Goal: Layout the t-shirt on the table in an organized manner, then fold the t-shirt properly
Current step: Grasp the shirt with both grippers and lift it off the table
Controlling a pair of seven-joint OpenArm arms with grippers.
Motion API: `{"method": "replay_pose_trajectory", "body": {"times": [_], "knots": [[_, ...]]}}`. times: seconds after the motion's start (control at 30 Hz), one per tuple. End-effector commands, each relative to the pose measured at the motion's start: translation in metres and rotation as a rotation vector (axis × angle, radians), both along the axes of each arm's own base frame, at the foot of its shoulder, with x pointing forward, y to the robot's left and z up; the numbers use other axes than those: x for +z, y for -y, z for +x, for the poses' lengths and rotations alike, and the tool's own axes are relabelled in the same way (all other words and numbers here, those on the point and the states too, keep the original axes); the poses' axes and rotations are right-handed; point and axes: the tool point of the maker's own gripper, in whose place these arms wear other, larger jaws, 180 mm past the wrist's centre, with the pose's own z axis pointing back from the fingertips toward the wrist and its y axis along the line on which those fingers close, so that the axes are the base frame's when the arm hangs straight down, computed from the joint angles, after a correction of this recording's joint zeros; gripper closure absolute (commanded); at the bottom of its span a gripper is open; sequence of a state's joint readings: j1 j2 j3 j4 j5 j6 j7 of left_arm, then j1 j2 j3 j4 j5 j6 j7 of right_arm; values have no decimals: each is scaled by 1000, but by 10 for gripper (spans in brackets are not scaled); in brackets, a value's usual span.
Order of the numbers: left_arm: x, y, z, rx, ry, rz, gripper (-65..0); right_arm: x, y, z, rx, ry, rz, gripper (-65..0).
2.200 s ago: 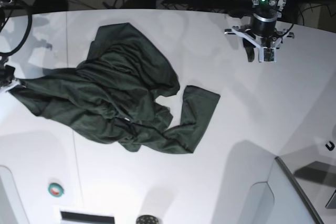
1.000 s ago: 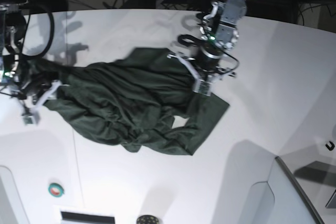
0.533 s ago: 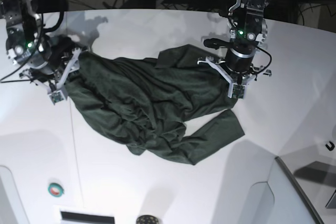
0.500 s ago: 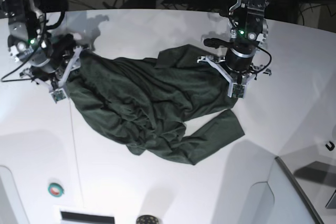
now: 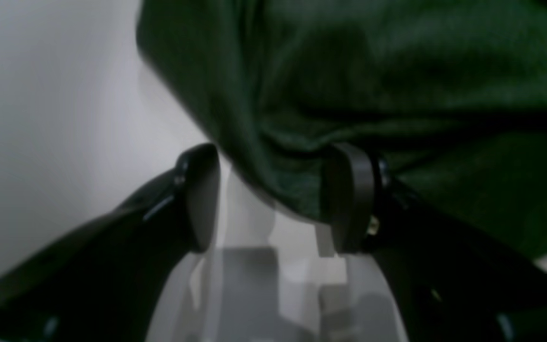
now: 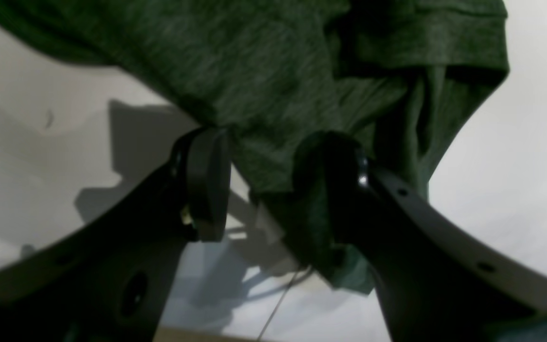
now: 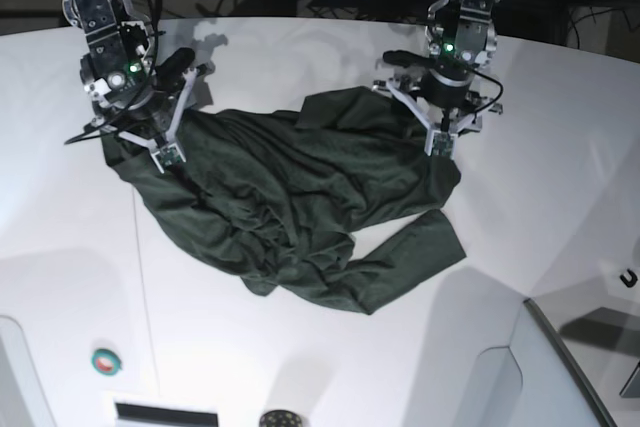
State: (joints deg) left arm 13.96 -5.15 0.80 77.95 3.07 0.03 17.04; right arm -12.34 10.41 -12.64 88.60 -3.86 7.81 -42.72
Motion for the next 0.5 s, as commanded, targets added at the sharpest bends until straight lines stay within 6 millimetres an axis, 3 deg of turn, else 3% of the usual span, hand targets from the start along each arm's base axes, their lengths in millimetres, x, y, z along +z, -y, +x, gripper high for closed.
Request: {"method": "replay_pose_trajectory", "body": {"times": [0.0,0.07,0.1,0.17,0.2,0.27,0.37,0.47], "knots": [[-4,-2,1,7,-19,10,-349,3,3,7,5,23,-6,-291],[-17,-2,-2,22,-52,3,-308,-2,5,7,1,10,-10,-261],[-22,-3,-2,25,-66,4,-258,-4,6,6,0,4,-12,-210],[-31,-2,-5,21,-94,5,-117,-6,6,4,0,-4,-13,-72],[-34,-2,-6,22,-105,6,-15,-6,6,4,1,-3,-12,0],[-35,-2,-8,22,-109,6,0,-3,5,2,2,1,-10,-15],[-18,-5,-3,24,-59,8,0,11,1,0,12,36,1,0],[18,-2,4,12,40,12,0,32,-5,-4,22,82,16,-3]]}}
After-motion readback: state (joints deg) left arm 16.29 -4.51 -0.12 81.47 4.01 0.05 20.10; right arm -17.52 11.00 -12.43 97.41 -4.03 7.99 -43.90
